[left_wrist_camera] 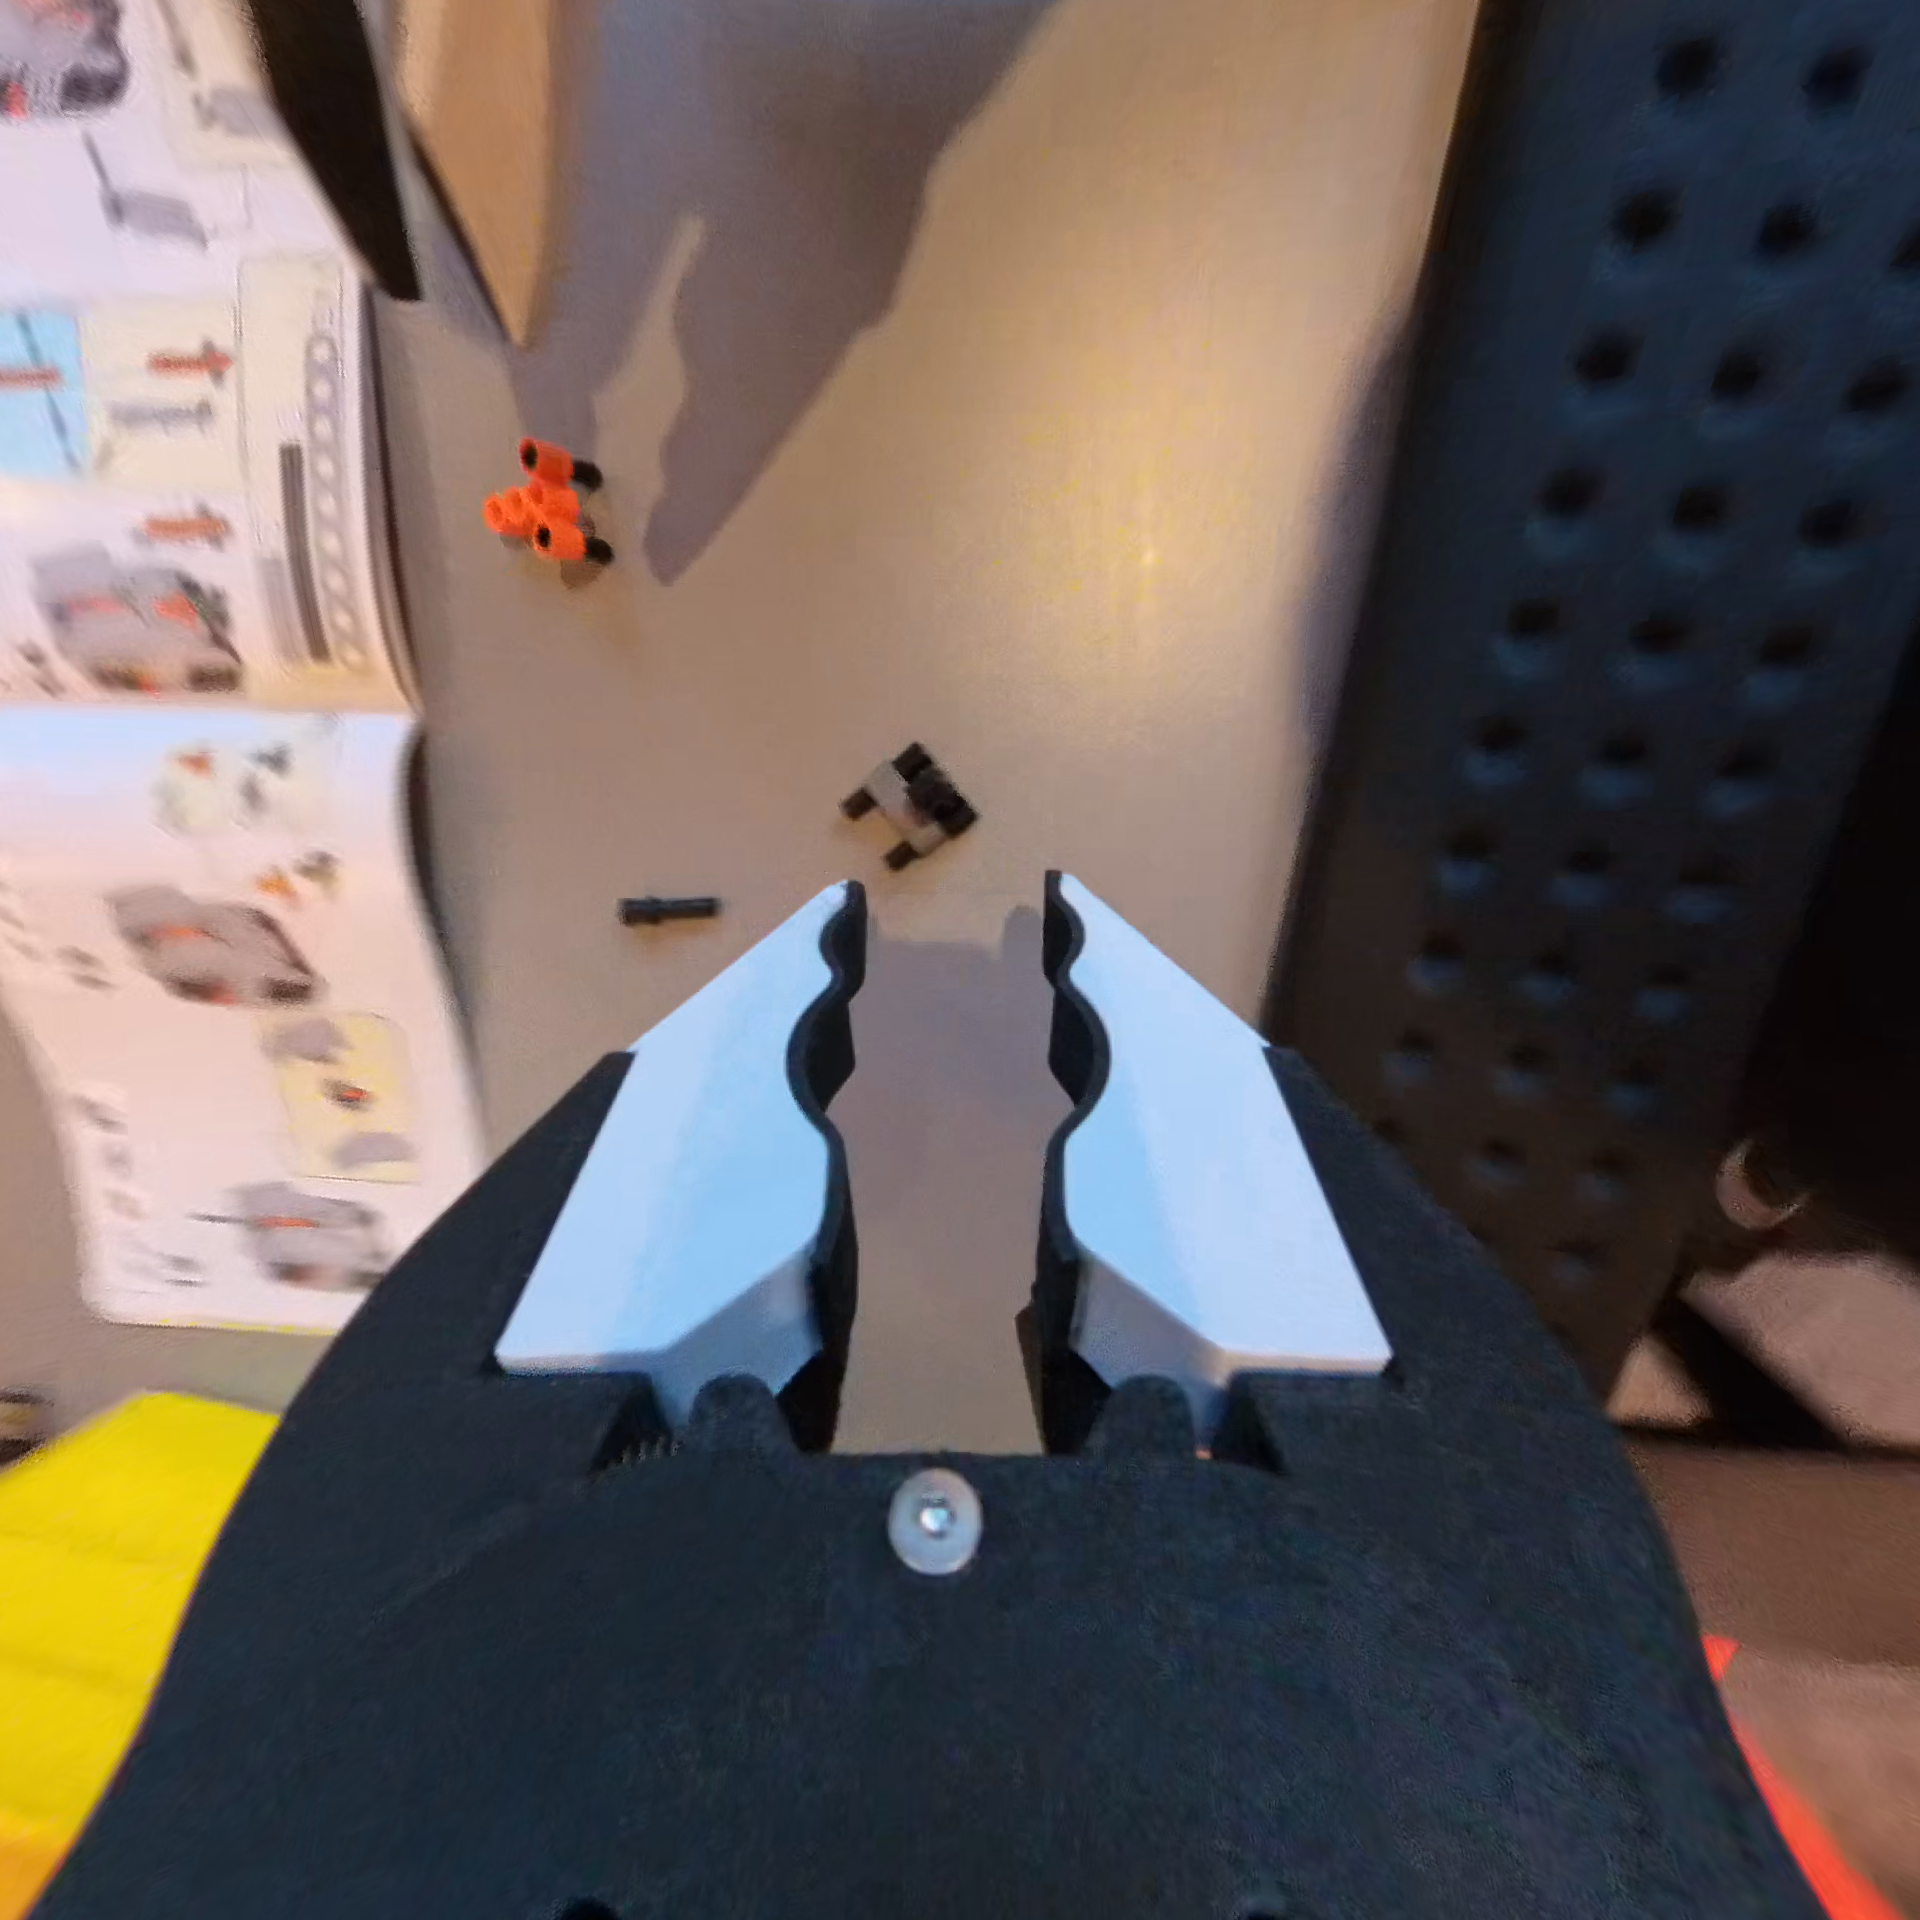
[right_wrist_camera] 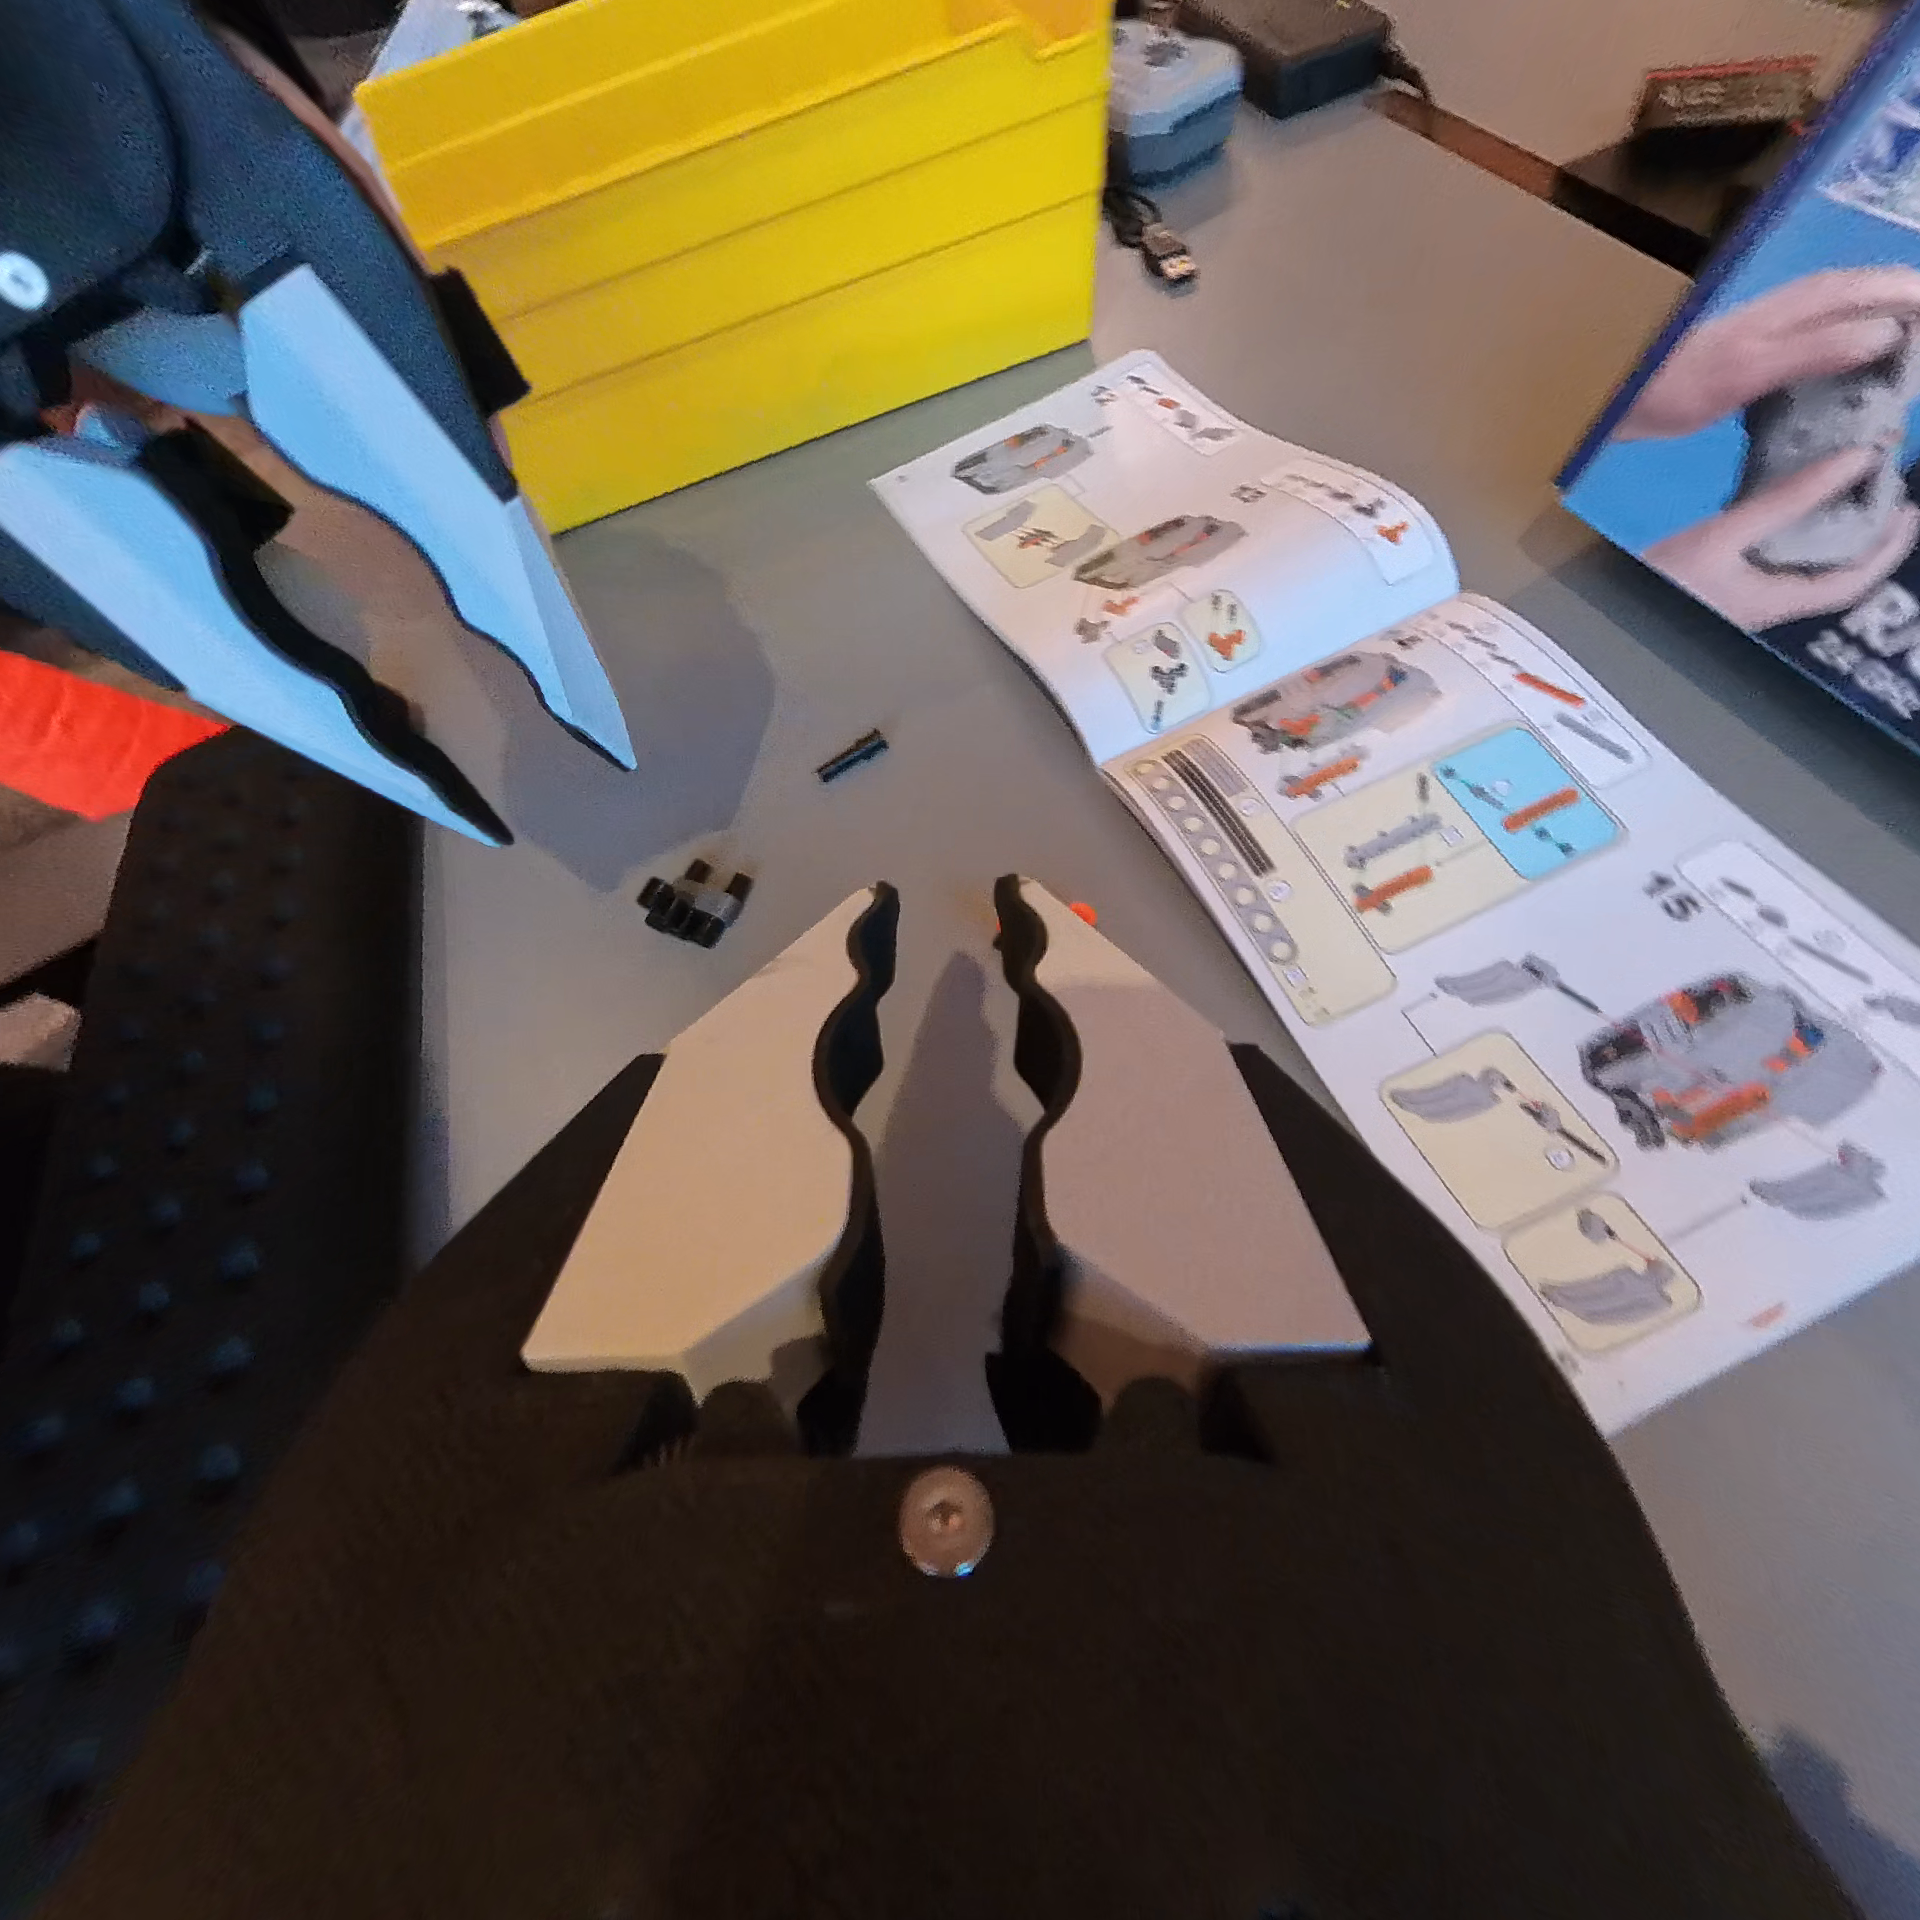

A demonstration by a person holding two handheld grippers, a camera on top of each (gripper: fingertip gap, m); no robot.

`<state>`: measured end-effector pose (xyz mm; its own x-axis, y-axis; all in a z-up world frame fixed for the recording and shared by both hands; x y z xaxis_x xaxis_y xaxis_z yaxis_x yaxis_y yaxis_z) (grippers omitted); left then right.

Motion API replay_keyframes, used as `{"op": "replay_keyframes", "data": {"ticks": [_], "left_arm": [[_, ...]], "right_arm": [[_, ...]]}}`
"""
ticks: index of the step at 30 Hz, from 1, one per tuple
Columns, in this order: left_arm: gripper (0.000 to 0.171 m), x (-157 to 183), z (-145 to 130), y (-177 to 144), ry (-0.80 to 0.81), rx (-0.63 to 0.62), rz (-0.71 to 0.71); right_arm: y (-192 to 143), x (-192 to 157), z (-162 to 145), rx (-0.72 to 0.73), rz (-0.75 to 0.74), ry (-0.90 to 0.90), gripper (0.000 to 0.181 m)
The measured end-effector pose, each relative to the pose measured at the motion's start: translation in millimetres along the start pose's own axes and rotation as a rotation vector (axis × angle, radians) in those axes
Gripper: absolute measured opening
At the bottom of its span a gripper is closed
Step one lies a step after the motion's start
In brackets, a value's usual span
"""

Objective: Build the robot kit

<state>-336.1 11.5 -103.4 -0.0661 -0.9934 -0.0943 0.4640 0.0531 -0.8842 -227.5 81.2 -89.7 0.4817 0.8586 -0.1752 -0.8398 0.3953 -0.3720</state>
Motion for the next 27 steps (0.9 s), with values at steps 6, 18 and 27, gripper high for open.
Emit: {"op": "replay_keyframes", "data": {"ticks": [6,18,27], "left_arm": [[0.028,25,-19,0,-0.336,0.296,0.117],[0.030,65,-51,-32,-0.443,0.353,0.215],[0.030,60,-50,-38,-0.437,0.410,0.209]], "right_arm": [[34,-38,-15,-0.080,0.159,-0.404,0.020],[114,-31,-16,-0.644,0.422,-1.039,0.023],[119,-34,-23,-0.915,0.539,-0.952,0.009]]}}
Point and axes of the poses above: each gripper's, where its closed fingertips meet, y out along the fingers, z out of its top, x = y × z across the jaws, the point moved 2 cm from there along -y, back along the fingers, and after that the axes turned 7 degrees about x, right-handed, at the moved point
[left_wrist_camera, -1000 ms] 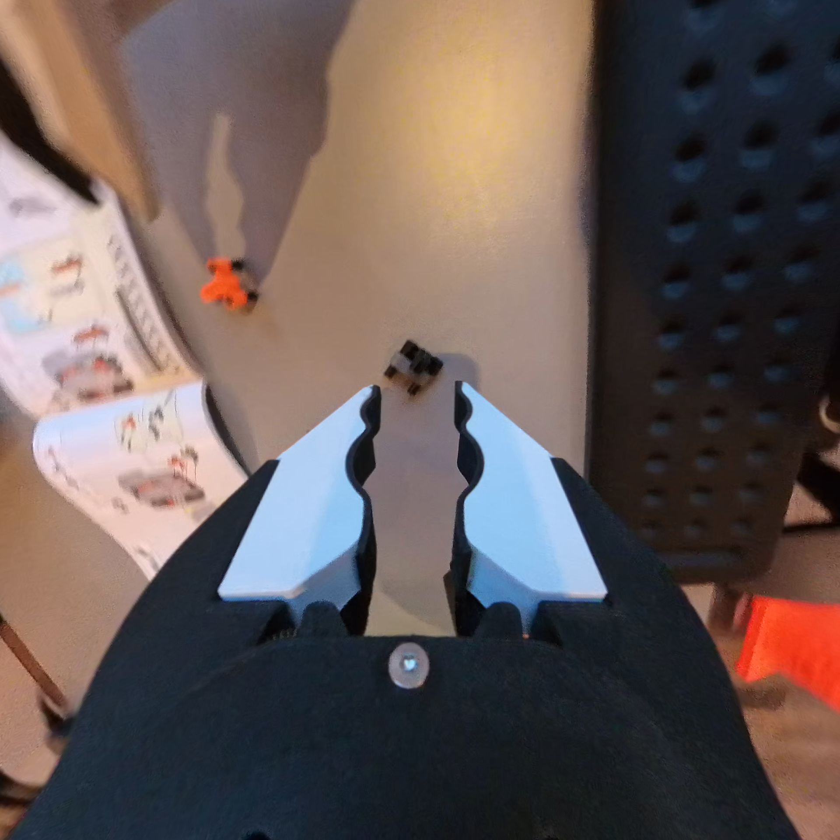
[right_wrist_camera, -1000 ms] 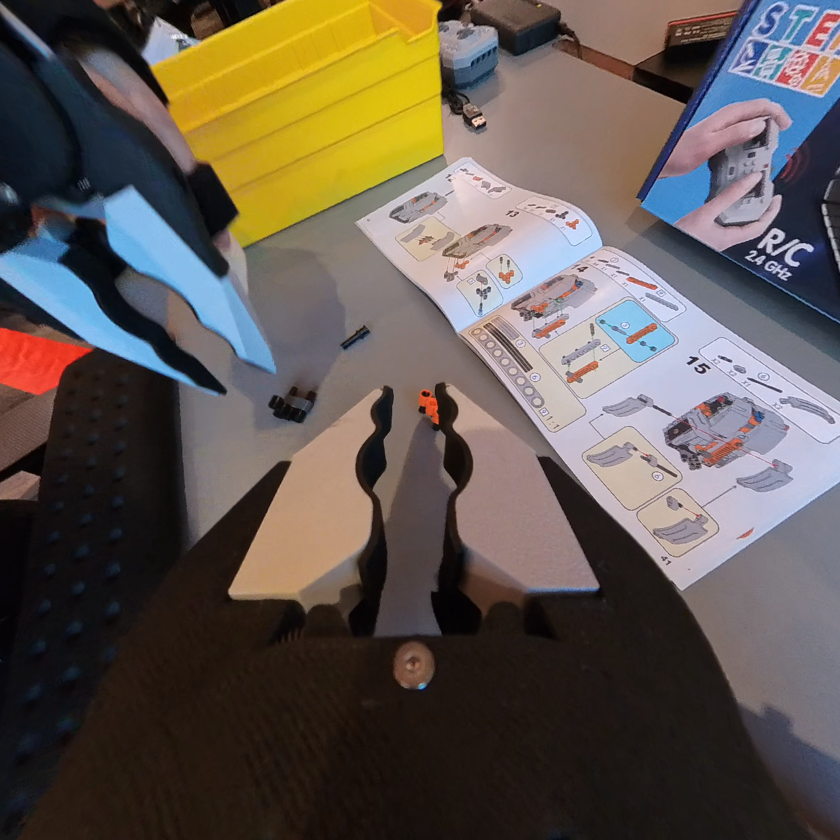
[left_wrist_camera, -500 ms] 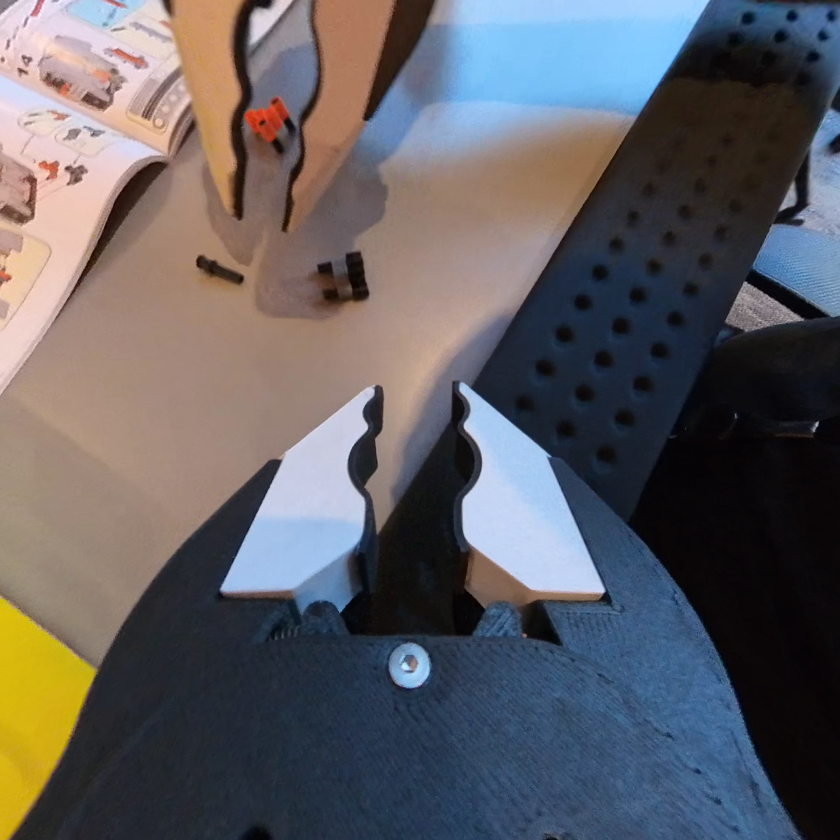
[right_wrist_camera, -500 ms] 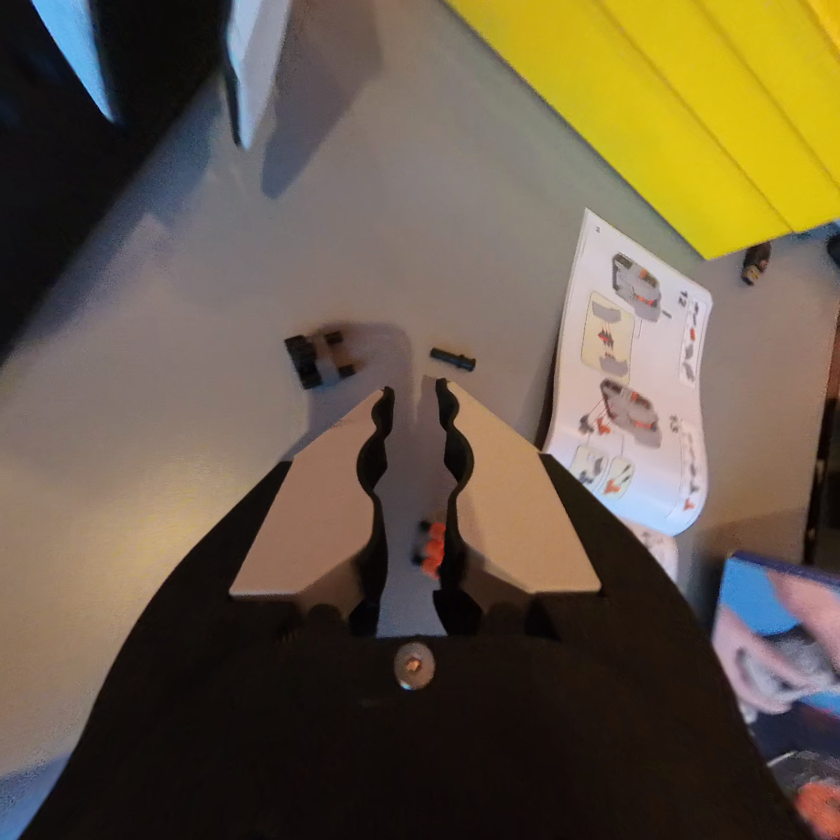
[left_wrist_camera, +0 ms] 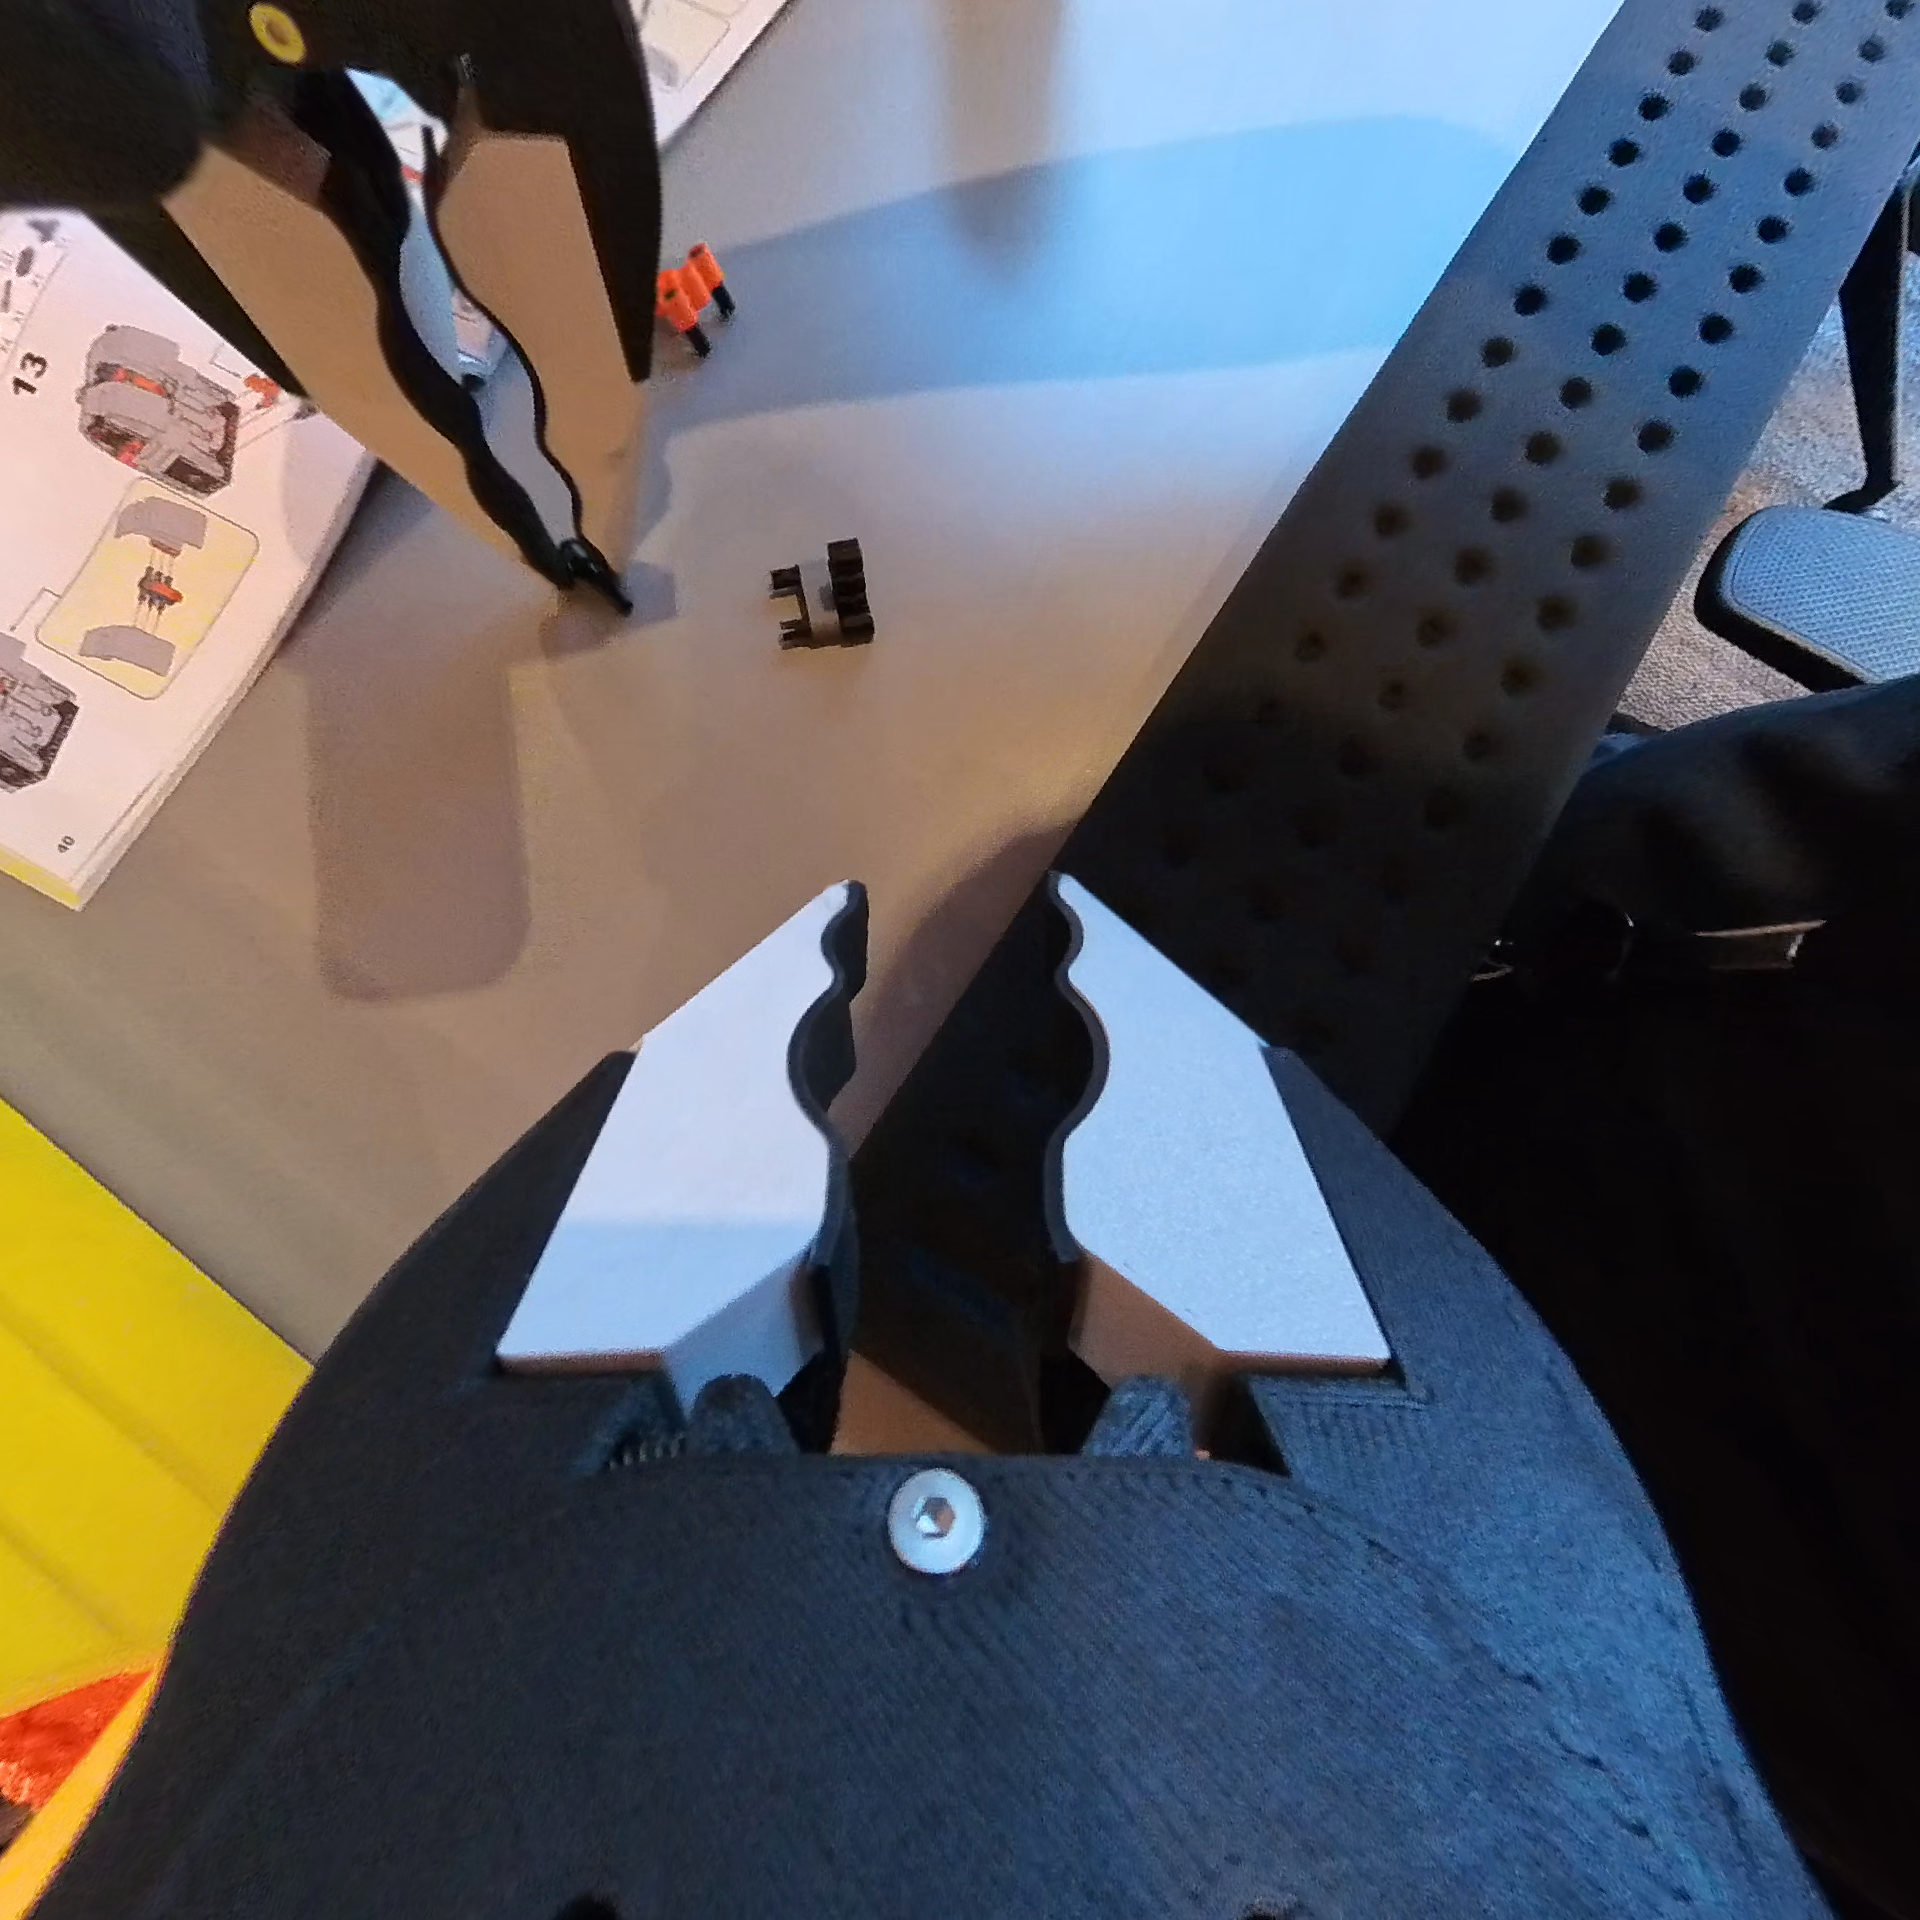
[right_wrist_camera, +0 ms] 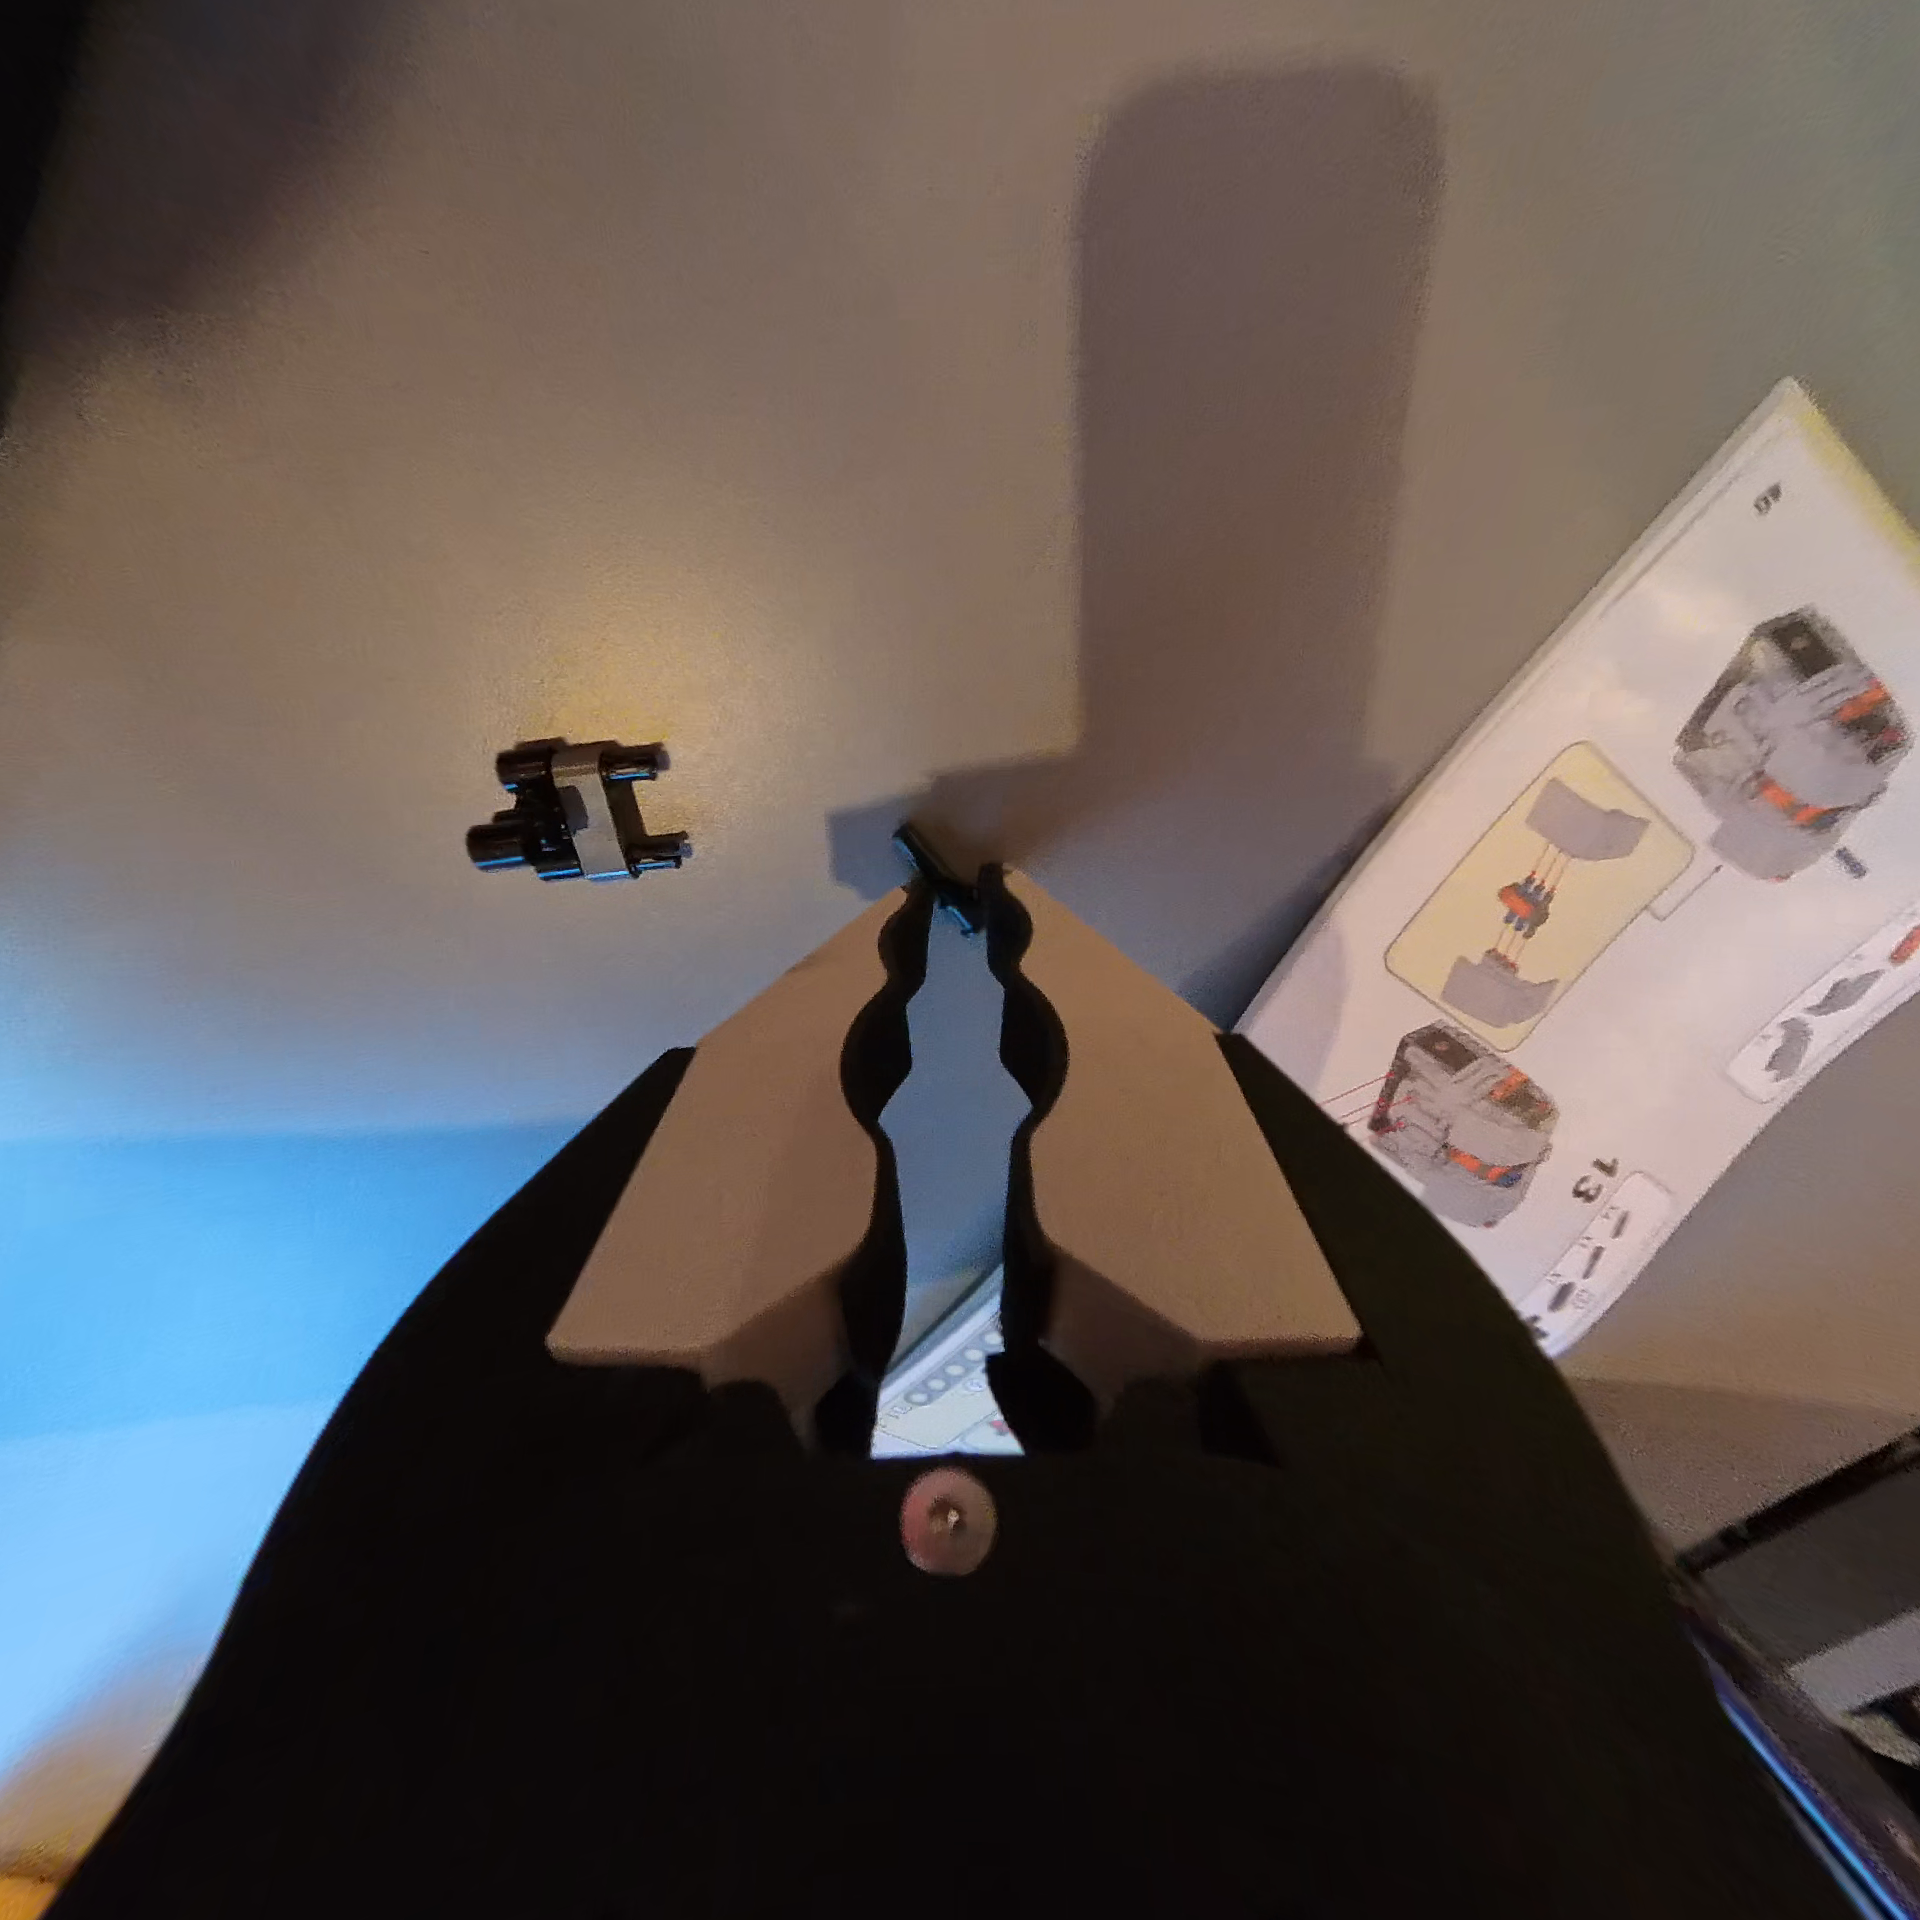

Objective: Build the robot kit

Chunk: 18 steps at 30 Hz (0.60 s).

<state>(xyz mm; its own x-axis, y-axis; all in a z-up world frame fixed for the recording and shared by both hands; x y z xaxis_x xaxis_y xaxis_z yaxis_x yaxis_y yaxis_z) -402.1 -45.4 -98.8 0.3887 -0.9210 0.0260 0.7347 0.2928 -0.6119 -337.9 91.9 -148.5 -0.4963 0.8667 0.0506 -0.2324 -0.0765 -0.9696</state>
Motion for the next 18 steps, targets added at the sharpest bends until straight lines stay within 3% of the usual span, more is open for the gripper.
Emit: {"op": "replay_keyframes", "data": {"ticks": [4,9,11,18], "left_arm": [[0.029,3,0,1,-0.021,0.031,-0.027],[0.025,0,-4,5,-0.078,0.054,-0.031],[0.023,-3,0,10,-0.120,0.084,-0.026],[0.024,-15,20,43,-0.095,0.103,0.003]], "right_arm": [[0,1,-3,0.045,0.037,0.119,0.006],[-3,-5,-12,0.090,-0.025,0.322,0.006],[-9,-11,-20,0.105,-0.119,0.404,0.005],[-36,-65,-34,0.374,-0.399,0.779,0.005]]}}
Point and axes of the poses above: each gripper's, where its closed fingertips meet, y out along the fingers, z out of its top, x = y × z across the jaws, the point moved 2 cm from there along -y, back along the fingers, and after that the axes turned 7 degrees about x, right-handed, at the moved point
